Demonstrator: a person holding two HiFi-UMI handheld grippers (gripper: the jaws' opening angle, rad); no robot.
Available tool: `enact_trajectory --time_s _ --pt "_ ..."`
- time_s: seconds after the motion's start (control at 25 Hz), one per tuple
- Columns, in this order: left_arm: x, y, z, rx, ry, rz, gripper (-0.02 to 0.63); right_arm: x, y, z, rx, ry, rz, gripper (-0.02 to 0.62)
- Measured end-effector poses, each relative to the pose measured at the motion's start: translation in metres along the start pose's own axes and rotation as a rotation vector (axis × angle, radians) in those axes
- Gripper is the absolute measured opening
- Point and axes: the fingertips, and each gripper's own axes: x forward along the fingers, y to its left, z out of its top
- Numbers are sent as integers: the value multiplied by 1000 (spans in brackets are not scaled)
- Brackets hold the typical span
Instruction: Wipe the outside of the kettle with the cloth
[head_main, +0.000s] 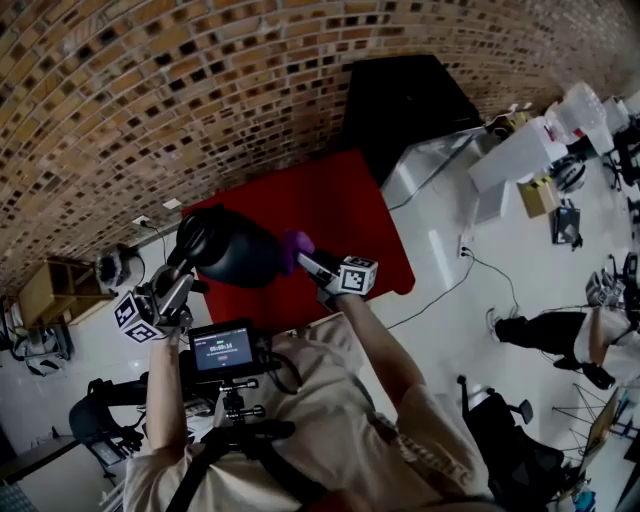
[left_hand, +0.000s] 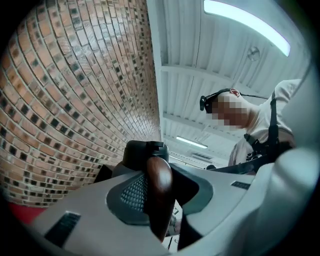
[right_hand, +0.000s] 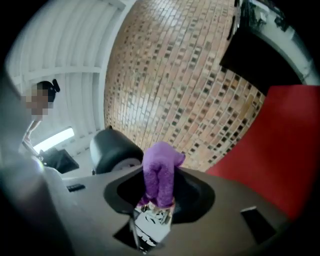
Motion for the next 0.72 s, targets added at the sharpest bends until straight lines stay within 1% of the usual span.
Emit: enact_trajectory --time_s 0.04,0.12,0.2,0.28,0.4,0.52,0.6,0.64,0.72 --pt "2 -2 -1 -11 -5 -18 103 13 -1 -17 20 41 12 160" --pt "9 -6 -3 -30 -14 -51 102 37 7 -34 56 75 79 160" --pt "14 -10 -9 -47 -5 -76 101 51 17 -31 104 54 156 160" --pt "16 -12 -14 -36 16 -78 101 54 20 -18 157 9 199 158" --pt "13 -10 -14 -19 18 -53 102 35 12 8 225 -74 211 158" --pt "5 -2 -15 -3 23 -6 101 -9 11 60 289 -254 257 158" --pt "-1 9 -21 16 55 46 101 -40 16 94 264 -345 256 158" --pt "-3 15 -27 23 75 75 103 -54 20 106 235 -366 243 159" --pt "-8 29 -41 31 118 133 103 -78 26 121 168 -374 202 160"
